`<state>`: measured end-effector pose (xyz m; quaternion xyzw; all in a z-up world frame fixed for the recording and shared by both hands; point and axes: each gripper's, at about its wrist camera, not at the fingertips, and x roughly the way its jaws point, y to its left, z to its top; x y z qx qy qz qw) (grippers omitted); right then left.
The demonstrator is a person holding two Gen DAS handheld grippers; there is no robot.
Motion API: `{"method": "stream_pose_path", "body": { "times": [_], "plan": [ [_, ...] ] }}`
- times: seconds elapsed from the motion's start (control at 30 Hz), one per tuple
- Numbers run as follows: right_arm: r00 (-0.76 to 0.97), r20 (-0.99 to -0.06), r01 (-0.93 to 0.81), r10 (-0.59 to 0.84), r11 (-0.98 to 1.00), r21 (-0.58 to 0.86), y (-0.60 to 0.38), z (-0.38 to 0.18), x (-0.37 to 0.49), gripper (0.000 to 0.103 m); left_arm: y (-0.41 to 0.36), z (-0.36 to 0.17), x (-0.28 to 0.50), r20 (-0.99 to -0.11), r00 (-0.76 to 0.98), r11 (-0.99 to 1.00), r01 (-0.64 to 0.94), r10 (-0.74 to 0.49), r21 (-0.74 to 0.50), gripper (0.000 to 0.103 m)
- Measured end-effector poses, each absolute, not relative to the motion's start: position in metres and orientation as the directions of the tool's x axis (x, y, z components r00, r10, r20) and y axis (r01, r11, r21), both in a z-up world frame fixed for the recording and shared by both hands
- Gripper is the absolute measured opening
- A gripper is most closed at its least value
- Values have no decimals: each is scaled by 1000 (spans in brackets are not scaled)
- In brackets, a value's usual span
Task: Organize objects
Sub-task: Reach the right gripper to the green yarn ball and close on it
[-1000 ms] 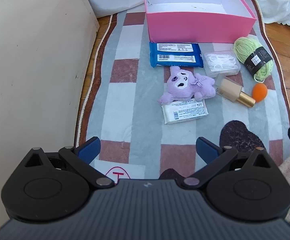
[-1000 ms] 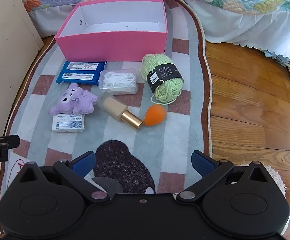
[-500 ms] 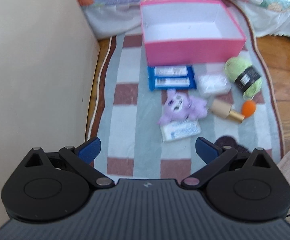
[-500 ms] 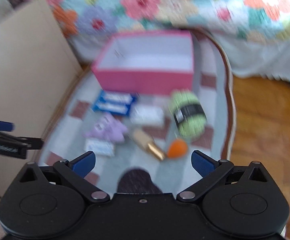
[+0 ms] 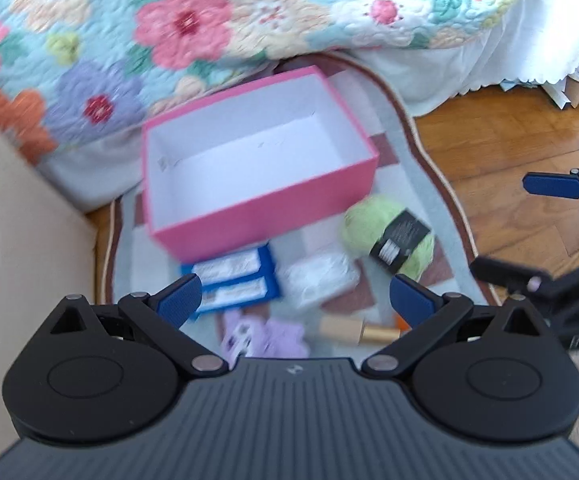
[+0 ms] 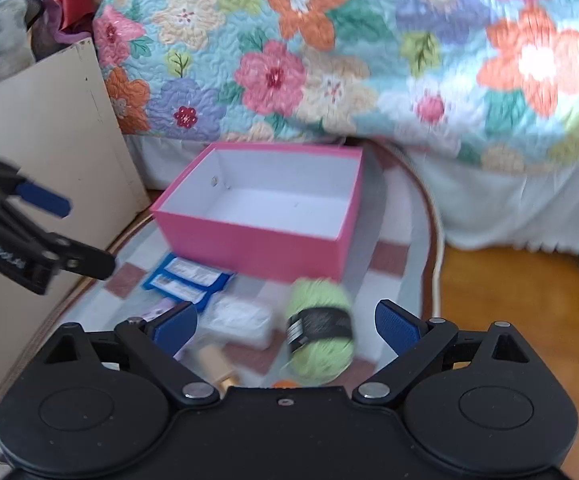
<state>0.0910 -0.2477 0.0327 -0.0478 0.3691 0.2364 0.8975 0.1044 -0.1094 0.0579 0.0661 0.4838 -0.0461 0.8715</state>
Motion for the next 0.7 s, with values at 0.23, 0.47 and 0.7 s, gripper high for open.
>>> {"method": "stream_pose_path", "body": {
  "times": [0.23, 0.47, 0.7],
  "plan": [
    [658, -617, -512, 431, 857, 53, -255, 10, 109, 98, -131, 32, 144, -848, 528, 996, 86, -55, -11, 101],
    [628, -689, -517, 363, 856, -20, -243, -23, 144, 98, -131, 4, 166, -850, 526, 999, 4, -29, -32, 100],
    [531, -714, -578, 456, 811, 88, -226, -47, 152, 90, -125, -27, 179, -859, 503, 993, -12, -95, -116, 100]
  ]
}}
